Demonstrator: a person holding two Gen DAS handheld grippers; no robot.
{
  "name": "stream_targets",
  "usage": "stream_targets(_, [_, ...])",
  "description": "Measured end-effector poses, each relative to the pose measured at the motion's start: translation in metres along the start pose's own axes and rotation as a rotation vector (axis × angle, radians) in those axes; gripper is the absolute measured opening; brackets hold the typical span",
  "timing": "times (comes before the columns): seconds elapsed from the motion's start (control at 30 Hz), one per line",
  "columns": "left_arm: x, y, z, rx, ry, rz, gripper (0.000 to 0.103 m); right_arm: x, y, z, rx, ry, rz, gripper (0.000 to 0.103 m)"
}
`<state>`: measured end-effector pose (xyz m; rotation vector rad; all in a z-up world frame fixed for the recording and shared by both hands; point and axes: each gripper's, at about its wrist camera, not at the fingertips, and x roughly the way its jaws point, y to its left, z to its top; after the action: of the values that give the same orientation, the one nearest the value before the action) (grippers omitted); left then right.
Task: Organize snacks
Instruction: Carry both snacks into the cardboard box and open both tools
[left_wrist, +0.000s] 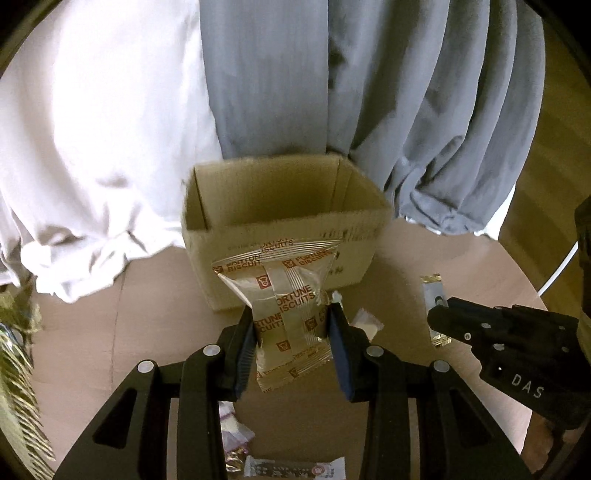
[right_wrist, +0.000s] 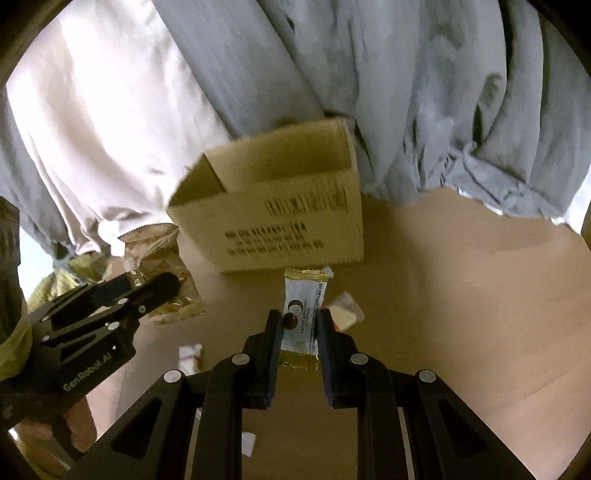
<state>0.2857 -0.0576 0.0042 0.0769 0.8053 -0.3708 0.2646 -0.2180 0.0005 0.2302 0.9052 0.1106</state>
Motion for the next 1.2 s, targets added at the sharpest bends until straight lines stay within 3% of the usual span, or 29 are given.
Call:
stream_targets(0.57, [-0.033, 0.008, 0.06, 0.053, -0.154, -0.018, 0.037, -0.035, 0.023, 0.063, -0.056, -0.196, 0.033, 0.021])
stream_targets(0.87, [-0.027, 0.017, 0.091, 0.063, -0.185, 0.004, 0.037, -0.026, 0.027, 0.091, -0.085, -0.216, 0.032, 0.021])
stream_targets(1.2, [0.007, 0.029, 0.114, 0.065, -0.159, -0.018, 0.037, 0.0, 0.026, 0.12, -0.092, -0.192, 0.045, 0.021])
